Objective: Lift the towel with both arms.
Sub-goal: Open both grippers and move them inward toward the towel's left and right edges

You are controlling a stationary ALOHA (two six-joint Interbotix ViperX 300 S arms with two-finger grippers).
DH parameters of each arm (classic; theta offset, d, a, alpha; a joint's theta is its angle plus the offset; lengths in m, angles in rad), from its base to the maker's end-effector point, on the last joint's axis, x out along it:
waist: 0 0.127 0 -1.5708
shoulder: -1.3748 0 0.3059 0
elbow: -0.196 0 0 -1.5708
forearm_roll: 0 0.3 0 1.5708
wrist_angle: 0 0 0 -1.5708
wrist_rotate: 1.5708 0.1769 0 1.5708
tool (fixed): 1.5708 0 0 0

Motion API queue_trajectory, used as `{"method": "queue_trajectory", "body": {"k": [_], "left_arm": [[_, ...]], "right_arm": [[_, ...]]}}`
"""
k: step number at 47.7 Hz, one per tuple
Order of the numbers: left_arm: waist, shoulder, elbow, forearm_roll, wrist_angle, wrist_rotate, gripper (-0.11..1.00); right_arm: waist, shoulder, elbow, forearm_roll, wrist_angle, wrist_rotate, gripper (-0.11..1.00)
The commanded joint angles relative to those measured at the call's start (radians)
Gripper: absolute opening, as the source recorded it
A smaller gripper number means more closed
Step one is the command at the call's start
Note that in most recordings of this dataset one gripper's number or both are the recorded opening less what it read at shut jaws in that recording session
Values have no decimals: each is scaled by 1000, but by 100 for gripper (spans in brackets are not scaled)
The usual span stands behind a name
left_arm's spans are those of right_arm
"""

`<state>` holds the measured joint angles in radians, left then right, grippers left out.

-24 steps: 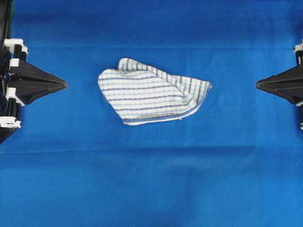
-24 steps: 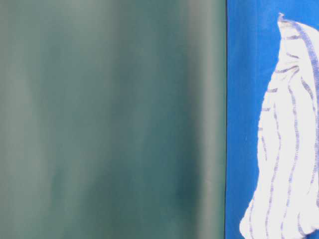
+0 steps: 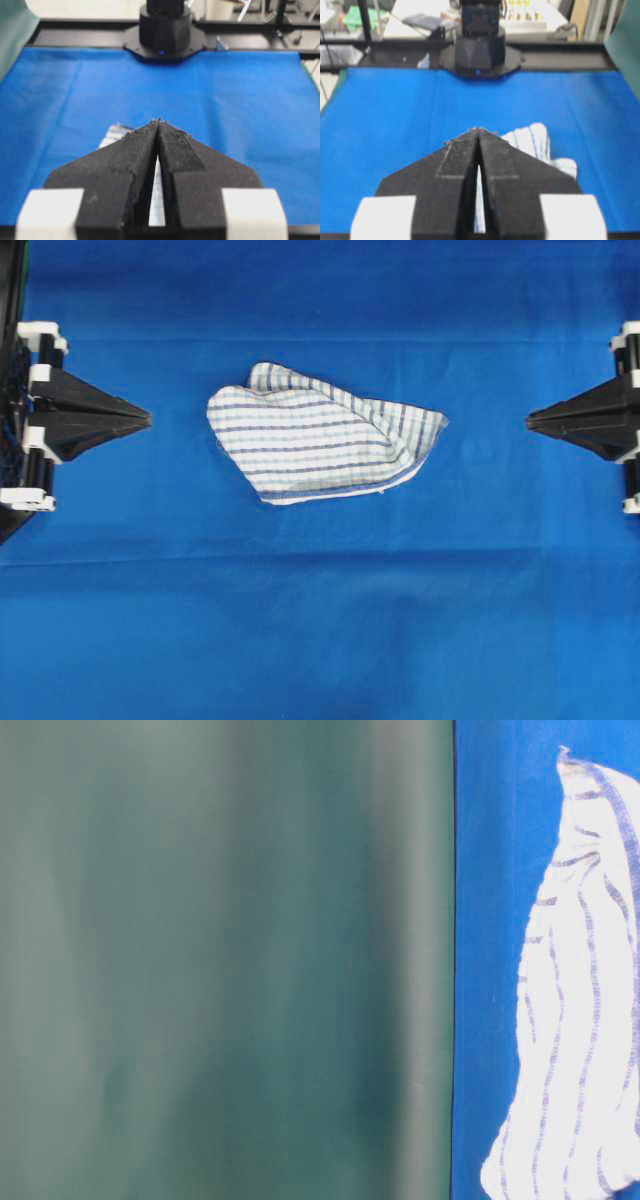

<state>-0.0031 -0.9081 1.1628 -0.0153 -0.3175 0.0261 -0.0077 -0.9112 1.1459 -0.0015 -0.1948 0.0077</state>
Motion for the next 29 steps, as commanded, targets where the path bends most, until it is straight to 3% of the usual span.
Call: {"method": "queue_trajectory", "body": {"k": [1, 10, 12, 22, 26, 29], "left_arm": [[-3, 37, -17, -2, -21, 2, 1], [-3, 101, -17, -3, -26, 0, 4], [-3, 121, -15, -3, -28, 0, 11], [-3, 261, -11, -3, -78, 0, 71], [-3, 339, -15, -3, -97, 0, 89], [-3, 396, -21, -3, -103, 2, 91]], "right_arm": [[-3, 29, -26, 3, -2, 2, 0], [-5, 112, -31, 5, 2, 3, 1], [-3, 137, -31, 5, 6, 3, 6], [-3, 308, -48, 3, 34, 3, 63], [-3, 382, -67, 5, 46, 5, 66], [-3, 449, -89, 5, 61, 5, 64]]}}
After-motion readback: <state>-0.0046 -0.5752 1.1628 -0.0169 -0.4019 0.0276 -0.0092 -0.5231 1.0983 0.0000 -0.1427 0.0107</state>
